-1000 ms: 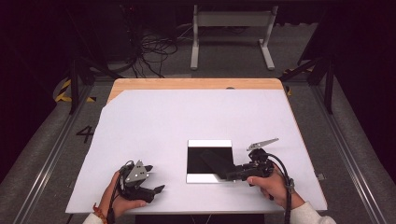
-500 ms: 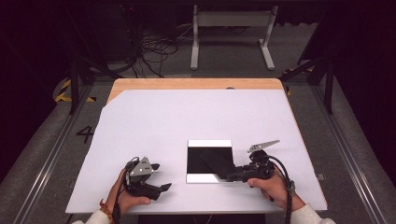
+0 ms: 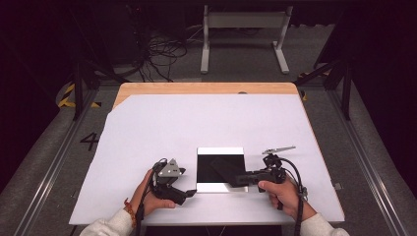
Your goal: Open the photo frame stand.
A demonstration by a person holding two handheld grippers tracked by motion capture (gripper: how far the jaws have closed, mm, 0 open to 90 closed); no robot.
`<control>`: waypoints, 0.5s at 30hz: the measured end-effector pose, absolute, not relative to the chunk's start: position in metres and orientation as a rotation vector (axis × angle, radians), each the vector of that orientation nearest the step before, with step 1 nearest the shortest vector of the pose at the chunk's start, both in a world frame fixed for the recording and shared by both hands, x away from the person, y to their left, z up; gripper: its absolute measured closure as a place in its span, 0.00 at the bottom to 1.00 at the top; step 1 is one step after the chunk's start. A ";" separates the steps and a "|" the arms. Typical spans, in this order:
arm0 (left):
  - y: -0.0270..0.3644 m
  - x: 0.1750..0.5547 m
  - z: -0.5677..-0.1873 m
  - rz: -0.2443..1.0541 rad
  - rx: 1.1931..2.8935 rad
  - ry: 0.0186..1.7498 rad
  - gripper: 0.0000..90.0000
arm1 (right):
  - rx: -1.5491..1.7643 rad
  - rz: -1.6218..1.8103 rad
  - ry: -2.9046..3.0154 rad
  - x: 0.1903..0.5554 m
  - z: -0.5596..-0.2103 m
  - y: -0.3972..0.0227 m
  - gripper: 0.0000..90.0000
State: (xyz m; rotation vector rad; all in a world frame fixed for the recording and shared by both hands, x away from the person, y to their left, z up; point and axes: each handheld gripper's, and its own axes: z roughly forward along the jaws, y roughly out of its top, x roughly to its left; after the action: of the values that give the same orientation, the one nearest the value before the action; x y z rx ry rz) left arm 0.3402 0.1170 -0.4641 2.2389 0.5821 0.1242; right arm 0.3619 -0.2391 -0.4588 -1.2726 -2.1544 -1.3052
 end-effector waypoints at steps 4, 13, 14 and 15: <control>0.116 0.340 -0.465 0.121 2.238 0.583 0.17 | -1.282 -1.313 -2.152 0.362 -0.460 -0.236 0.61; 0.114 0.350 -0.462 0.097 2.210 0.607 0.17 | -1.263 -1.328 -2.176 0.361 -0.459 -0.237 0.65; 0.113 0.352 -0.463 0.090 2.206 0.619 0.17 | -1.255 -1.336 -2.189 0.361 -0.459 -0.236 0.65; 0.112 0.355 -0.463 0.086 2.205 0.622 0.17 | -1.254 -1.335 -2.198 0.361 -0.458 -0.236 0.65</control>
State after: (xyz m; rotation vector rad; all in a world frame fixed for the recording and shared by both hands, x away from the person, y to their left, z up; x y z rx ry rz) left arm 0.3551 0.1118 -0.4633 2.2049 0.6221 0.0861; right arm 0.3606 -0.2361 -0.4580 -1.2544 -2.1976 -1.3355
